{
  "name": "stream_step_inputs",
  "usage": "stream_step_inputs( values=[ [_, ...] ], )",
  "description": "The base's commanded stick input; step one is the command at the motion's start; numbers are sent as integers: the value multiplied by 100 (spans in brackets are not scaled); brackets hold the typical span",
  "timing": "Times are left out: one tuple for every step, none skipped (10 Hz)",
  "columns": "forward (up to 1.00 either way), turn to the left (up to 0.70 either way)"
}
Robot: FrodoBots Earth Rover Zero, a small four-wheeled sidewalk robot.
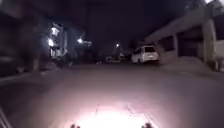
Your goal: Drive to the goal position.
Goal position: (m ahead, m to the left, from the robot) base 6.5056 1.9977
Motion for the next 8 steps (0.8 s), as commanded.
stream_step_inputs(
  values=[
    [100,0],
    [100,0],
    [100,0],
    [100,0],
    [100,0],
    [100,0],
    [100,0],
    [100,0]
  ],
)
